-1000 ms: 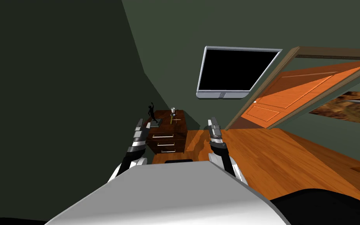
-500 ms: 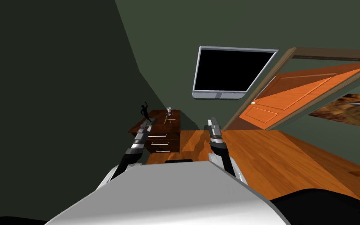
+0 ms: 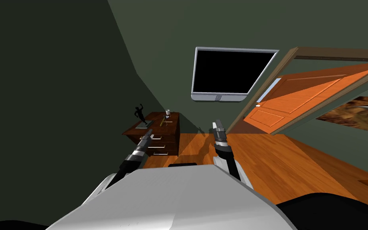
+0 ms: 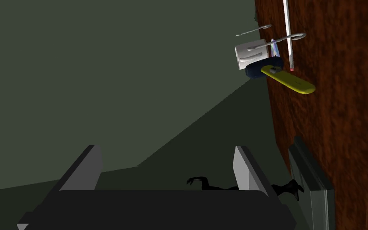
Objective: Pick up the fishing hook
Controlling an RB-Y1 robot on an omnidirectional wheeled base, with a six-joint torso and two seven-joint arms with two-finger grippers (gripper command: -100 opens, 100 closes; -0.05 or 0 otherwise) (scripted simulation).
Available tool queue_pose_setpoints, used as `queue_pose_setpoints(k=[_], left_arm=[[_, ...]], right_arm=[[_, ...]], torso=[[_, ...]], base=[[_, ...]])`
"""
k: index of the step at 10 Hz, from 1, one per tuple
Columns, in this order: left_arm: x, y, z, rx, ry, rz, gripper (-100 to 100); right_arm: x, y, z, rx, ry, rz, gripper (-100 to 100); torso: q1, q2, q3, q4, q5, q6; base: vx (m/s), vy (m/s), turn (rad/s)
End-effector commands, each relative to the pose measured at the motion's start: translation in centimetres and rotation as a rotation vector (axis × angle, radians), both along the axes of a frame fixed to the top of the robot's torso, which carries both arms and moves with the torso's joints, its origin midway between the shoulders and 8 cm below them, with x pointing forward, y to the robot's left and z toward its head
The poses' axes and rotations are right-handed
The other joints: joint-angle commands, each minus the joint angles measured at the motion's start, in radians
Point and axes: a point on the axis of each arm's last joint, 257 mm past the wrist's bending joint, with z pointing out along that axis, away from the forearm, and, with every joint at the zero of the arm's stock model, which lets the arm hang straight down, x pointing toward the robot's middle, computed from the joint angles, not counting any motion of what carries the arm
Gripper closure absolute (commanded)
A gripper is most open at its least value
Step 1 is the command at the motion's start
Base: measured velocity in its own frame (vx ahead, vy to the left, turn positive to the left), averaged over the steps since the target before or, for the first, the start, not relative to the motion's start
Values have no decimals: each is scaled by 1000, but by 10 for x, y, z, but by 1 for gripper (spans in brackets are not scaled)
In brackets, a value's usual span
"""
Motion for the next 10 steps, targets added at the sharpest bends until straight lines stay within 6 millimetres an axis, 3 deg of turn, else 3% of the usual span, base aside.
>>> queue_pose_setpoints(k=[1,5,6,10], left_arm=[[-5,10,-19,45,73,4,-100],[-22,40,-65,159,250,23,-100],[-22,40,-66,167,252,17,-100],[-41,71,-97,272,386,25,-100]], right_arm=[[0,0,0,0,0,0,0],[0,0,0,0,0,0,0],[0,0,0,0,0,0,0],[0,0,0,-1,0,0,0]], torso=[[0,0,0,0,0,0],[1,-6,-3,-1,0,0],[2,-5,-3,-1,0,0],[14,-7,-4,-2,3,0]], base=[[-35,-312,31],[54,-300,33],[22,-177,20],[75,-115,16]])
